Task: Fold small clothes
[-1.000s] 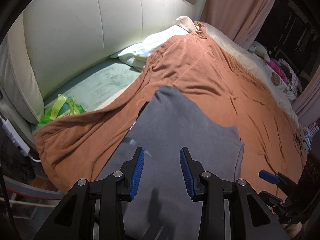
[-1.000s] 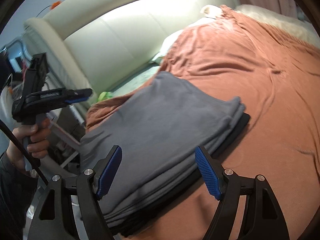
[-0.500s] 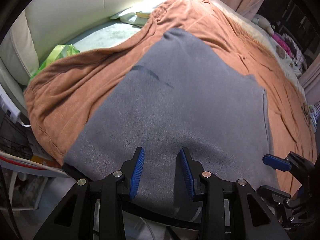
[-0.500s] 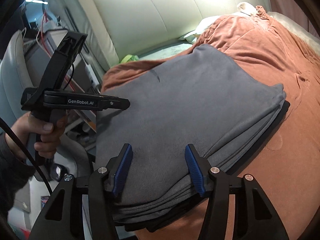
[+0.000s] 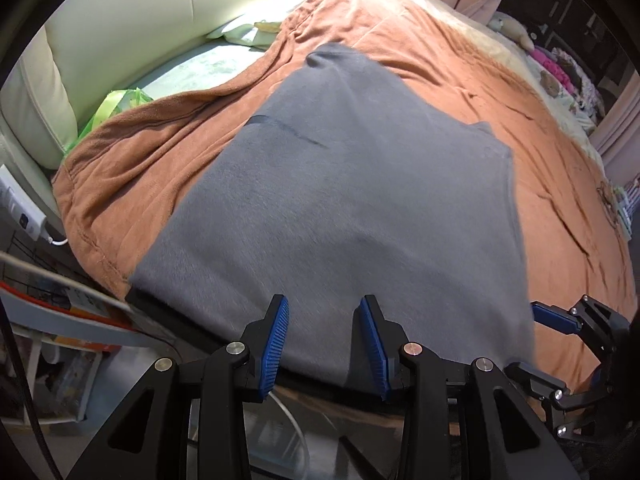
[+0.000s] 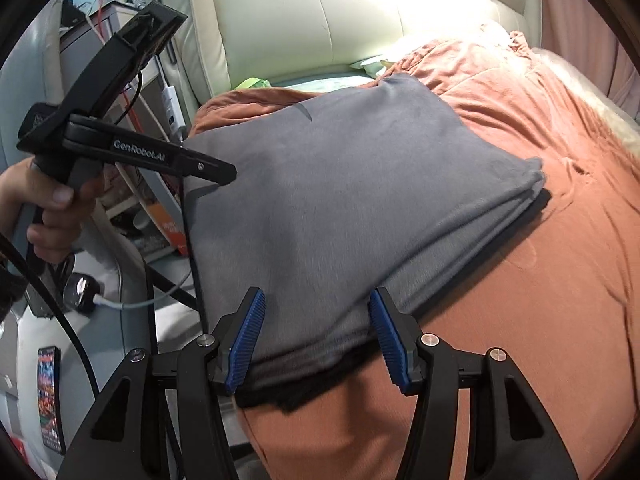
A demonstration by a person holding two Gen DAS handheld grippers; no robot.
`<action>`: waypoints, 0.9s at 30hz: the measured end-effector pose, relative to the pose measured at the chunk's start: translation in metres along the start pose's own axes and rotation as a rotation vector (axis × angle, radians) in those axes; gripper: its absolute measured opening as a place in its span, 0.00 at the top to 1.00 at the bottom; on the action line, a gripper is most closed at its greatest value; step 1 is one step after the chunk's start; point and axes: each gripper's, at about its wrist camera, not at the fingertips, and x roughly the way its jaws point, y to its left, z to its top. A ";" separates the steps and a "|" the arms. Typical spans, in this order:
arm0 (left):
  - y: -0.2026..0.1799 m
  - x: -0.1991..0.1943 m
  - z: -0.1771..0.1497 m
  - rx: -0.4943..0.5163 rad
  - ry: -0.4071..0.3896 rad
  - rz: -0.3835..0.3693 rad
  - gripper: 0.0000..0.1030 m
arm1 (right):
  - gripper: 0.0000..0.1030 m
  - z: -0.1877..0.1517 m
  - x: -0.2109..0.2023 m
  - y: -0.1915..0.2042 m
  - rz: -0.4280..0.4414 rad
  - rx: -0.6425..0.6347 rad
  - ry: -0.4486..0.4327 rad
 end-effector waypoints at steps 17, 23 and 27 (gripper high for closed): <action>-0.078 -0.125 -0.033 0.050 -0.242 -0.038 0.57 | 0.49 -0.032 -0.151 -0.025 -0.106 0.185 -0.130; -0.129 -0.160 -0.059 0.088 -0.346 -0.017 0.38 | 0.35 -0.059 -0.217 -0.033 -0.161 0.240 -0.185; -0.165 -0.183 -0.082 0.100 -0.422 -0.042 0.31 | 0.32 -0.085 -0.261 -0.037 -0.187 0.286 -0.213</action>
